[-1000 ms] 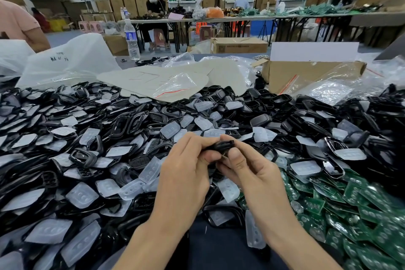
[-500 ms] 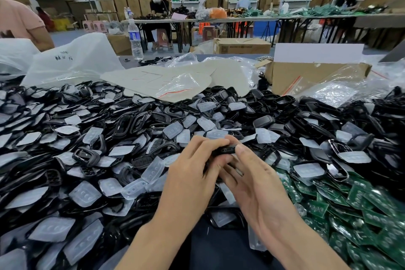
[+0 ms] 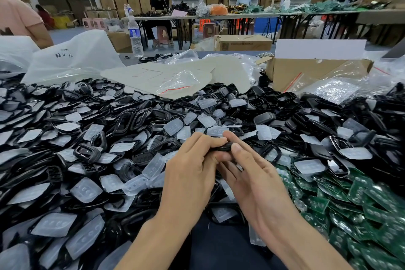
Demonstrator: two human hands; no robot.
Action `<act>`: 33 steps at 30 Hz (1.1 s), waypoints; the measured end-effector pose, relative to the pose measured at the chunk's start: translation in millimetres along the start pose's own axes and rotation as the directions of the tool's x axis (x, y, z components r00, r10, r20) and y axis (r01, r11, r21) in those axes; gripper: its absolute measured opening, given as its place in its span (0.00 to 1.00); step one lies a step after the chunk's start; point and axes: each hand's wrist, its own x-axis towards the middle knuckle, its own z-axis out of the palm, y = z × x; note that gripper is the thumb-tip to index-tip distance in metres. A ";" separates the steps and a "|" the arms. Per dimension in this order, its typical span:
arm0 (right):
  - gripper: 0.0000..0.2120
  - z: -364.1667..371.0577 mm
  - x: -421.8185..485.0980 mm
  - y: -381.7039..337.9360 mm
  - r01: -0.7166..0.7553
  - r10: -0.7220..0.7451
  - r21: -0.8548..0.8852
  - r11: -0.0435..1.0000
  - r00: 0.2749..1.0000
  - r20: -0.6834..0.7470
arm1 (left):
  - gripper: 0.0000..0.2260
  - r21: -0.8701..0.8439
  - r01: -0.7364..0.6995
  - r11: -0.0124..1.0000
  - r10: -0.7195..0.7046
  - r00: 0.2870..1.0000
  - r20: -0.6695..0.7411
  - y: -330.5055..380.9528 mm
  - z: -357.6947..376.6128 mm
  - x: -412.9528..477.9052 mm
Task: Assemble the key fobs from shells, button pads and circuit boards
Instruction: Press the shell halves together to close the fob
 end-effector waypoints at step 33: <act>0.15 -17.0 6.7 -10.7 -0.139 0.120 0.093 0.986 0.975 0.187 | 0.12 -0.042 0.034 0.999 -0.035 0.999 -0.038 4.6 -3.4 5.2</act>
